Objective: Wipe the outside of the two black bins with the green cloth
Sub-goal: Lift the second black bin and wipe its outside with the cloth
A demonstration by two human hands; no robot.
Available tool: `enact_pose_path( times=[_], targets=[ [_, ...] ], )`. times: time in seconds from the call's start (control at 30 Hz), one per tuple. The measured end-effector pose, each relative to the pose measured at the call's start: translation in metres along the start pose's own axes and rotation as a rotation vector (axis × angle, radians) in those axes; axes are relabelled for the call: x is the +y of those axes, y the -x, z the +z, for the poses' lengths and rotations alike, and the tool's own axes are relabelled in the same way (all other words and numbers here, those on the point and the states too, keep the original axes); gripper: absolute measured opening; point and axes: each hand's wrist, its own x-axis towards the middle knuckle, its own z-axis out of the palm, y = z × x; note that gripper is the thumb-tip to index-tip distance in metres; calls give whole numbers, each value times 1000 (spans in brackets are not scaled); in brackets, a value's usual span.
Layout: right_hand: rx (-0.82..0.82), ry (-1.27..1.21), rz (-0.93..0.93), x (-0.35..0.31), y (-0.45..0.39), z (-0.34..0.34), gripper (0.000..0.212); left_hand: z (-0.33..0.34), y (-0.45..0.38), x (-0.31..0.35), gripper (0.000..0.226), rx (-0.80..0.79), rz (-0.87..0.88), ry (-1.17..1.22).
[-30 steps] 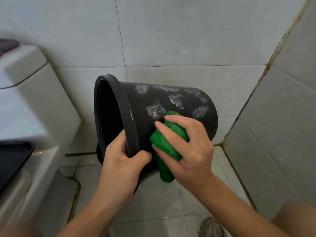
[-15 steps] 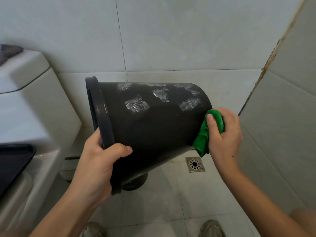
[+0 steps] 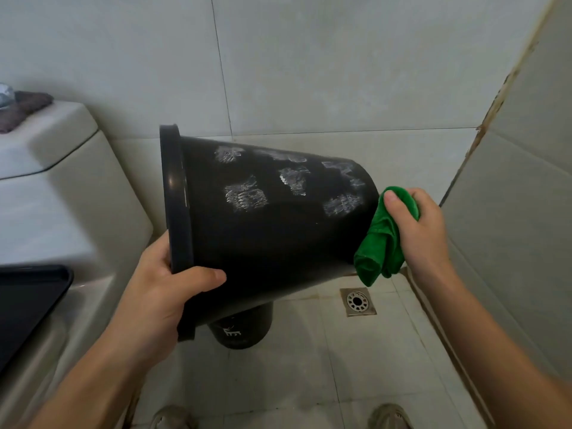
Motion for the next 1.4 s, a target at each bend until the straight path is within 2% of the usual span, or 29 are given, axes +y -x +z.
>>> enact_pose_path(
  times=[0.2, 0.33, 0.4, 0.5, 0.57, 0.67, 0.73, 0.83, 0.93, 1.07, 1.13, 1.2, 1.27, 1.33, 1.4],
  targets=[
    [-52, -74, 54, 1, 3, 6, 19, -16, -9, 17, 51, -97, -13, -45],
    [-71, -112, 272, 21, 20, 27, 19, -16, -19, 6, 39, 13, -67, -28],
    [-17, -152, 319, 24, 23, 28, 21, -11, -16, 2, 40, -51, -27, -70],
    [45, -264, 253, 9, 14, 14, 18, -18, -9, 16, 46, -142, 74, -95],
    [7, -332, 185, -1, 12, 5, 19, -27, -10, 30, 46, -148, 101, -97],
    [-46, -297, 170, -1, 23, 9, 21, -34, -16, 29, 40, -28, -63, 60],
    [-27, -232, 203, 6, 34, 19, 19, -26, -20, 21, 41, 38, -193, 91],
    [13, -238, 303, 17, 42, 26, 17, -11, -18, 13, 40, 54, -292, 144],
    [49, -180, 235, 18, 42, 25, 18, -10, -12, 12, 56, 14, -315, 138],
    [10, -106, 109, 16, 41, 20, 15, -12, -11, 11, 43, 41, -272, 132],
    [-38, -15, 42, 17, 42, 19, 10, -14, -11, 11, 47, 75, -234, 132],
    [-26, 147, -111, 21, 43, 20, 10, -15, -11, 12, 53, 99, -202, 135],
    [32, 282, -254, 27, 46, 22, 24, -13, -12, 14, 54, 102, -190, 157],
    [108, 304, -287, 28, 48, 25, 36, -10, -12, 15, 49, 88, -185, 184],
    [173, 329, -379, 28, 49, 29, 38, -6, -10, 13, 51, 77, -191, 201]
  ],
)
